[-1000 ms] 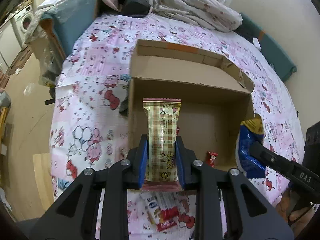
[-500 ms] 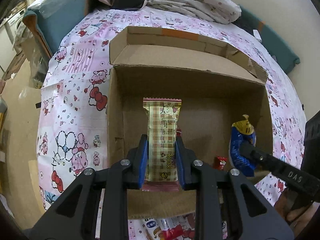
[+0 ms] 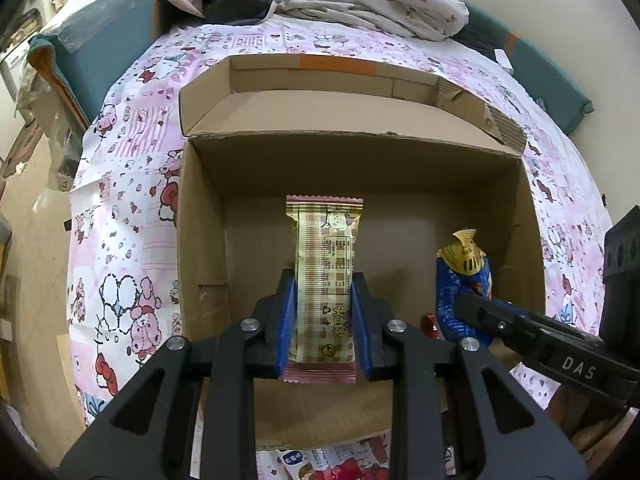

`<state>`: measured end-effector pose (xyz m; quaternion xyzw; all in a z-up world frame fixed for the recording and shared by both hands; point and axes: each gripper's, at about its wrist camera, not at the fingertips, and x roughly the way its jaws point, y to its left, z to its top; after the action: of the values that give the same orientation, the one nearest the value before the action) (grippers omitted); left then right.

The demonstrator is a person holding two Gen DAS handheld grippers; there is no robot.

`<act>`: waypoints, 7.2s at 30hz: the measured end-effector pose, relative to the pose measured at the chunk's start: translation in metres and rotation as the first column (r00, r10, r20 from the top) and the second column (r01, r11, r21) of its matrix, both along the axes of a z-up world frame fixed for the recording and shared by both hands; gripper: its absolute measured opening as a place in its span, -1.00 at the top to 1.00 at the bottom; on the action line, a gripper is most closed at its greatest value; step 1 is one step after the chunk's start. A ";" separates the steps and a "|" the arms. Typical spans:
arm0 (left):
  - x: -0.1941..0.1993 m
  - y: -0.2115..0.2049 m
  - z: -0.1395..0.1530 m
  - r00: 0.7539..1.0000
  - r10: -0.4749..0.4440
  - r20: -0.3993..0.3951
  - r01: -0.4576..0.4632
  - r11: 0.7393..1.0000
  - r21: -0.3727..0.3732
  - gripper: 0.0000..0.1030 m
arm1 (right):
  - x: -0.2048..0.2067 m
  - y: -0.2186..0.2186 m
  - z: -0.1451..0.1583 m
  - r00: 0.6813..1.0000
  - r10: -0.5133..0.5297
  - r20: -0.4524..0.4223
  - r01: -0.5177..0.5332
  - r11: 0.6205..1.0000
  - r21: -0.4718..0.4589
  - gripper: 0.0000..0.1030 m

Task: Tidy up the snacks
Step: 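Place the wafer bar and blue chip bag into the box, opening both tools, then grasp the white rice-cake bag with the left tool, then grasp the vacuum-packed meat snack with the right tool while the left tool holds the rice-cake bag, then carry both held snacks over the box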

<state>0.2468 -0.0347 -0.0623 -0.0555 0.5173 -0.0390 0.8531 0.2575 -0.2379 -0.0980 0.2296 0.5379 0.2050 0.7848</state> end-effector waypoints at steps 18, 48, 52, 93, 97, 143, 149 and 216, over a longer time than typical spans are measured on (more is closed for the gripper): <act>-0.006 0.004 0.014 0.999 0.011 0.049 -0.011 1.000 0.001 -0.63 | -0.003 -0.019 0.021 0.993 -0.084 0.079 0.080 0.995 0.054 -0.62; -0.093 0.055 0.034 0.988 0.155 -0.006 -0.155 0.987 -0.049 -0.89 | -0.100 -0.029 0.056 0.991 -0.061 0.117 0.064 0.998 -0.024 -0.73; -0.106 0.059 0.030 0.986 0.167 -0.023 -0.168 0.985 -0.035 -0.89 | -0.109 -0.031 0.050 0.993 -0.075 0.087 0.078 0.996 -0.037 -0.73; -0.118 0.038 -0.083 0.912 0.180 -0.370 -0.203 0.979 -0.023 -0.15 | -0.102 -0.027 -0.015 0.968 -0.139 -0.208 0.126 0.989 -0.077 -0.73; -0.112 0.026 -0.085 0.917 0.150 -0.369 -0.176 0.984 -0.038 -0.15 | -0.102 -0.026 -0.016 0.969 -0.135 -0.208 0.119 0.989 -0.086 -0.73; -0.139 0.051 -0.034 0.953 0.160 -0.256 -0.173 0.985 -0.029 0.53 | -0.084 0.063 -0.066 0.950 -0.120 -0.287 -0.081 0.795 -0.601 -0.14; -0.139 0.049 -0.030 0.958 0.155 -0.242 -0.168 0.985 -0.035 0.53 | -0.093 0.050 -0.049 0.951 -0.088 -0.296 -0.081 0.854 -0.514 -0.09; -0.002 0.003 0.008 0.999 0.013 0.032 -0.014 0.998 0.055 0.53 | -0.003 -0.018 0.027 0.994 -0.044 0.096 0.051 0.996 -0.069 -0.13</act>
<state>0.2449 -0.0321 -0.0542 -0.0347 0.5043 -0.0197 0.8626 0.2550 -0.2557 -0.0711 0.2042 0.5014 0.1775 0.8218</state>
